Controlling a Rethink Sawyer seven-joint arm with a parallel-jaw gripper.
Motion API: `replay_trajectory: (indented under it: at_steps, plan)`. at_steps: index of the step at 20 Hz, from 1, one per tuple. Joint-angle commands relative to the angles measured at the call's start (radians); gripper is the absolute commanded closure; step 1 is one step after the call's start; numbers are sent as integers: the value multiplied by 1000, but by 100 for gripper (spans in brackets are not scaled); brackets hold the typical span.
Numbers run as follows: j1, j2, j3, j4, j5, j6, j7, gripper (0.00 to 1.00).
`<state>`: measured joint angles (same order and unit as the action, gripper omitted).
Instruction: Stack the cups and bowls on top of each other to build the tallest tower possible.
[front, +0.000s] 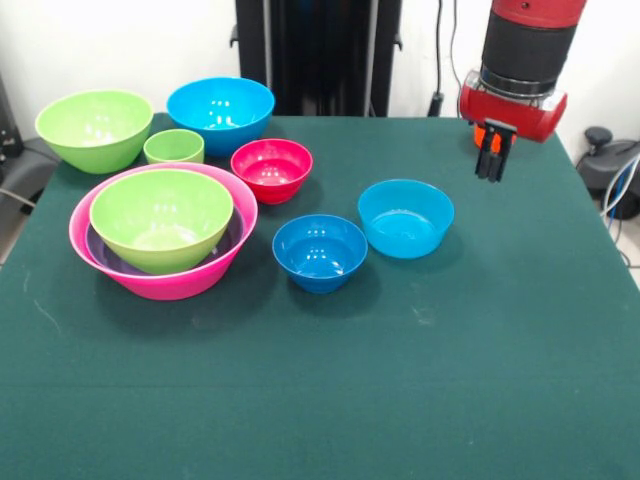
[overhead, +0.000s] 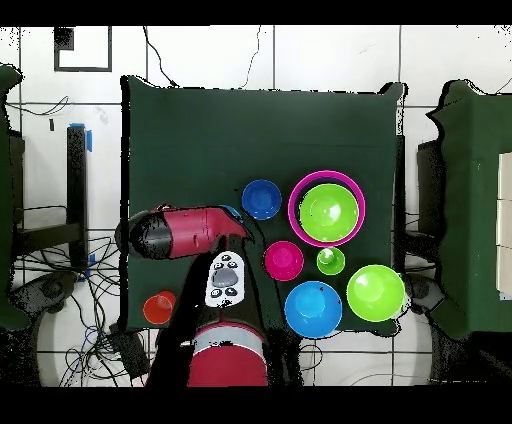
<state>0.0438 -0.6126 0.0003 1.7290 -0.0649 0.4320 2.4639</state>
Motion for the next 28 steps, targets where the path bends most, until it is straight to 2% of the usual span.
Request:
replay_trajectory:
  at_steps: [1,4,5,8,16,21,28]
  plan:
    - [-30,57,82,46,-18,-2,7,100]
    - [-38,54,87,55,-31,-16,-5,100]
    - [-41,53,88,58,-35,-20,-9,0]
    - [-36,44,73,64,-45,14,-20,0]
    - [-60,45,70,108,-65,-26,-26,0]
    - [-61,50,63,105,-75,-22,-33,0]
    - [-93,69,60,112,-108,-43,-50,0]
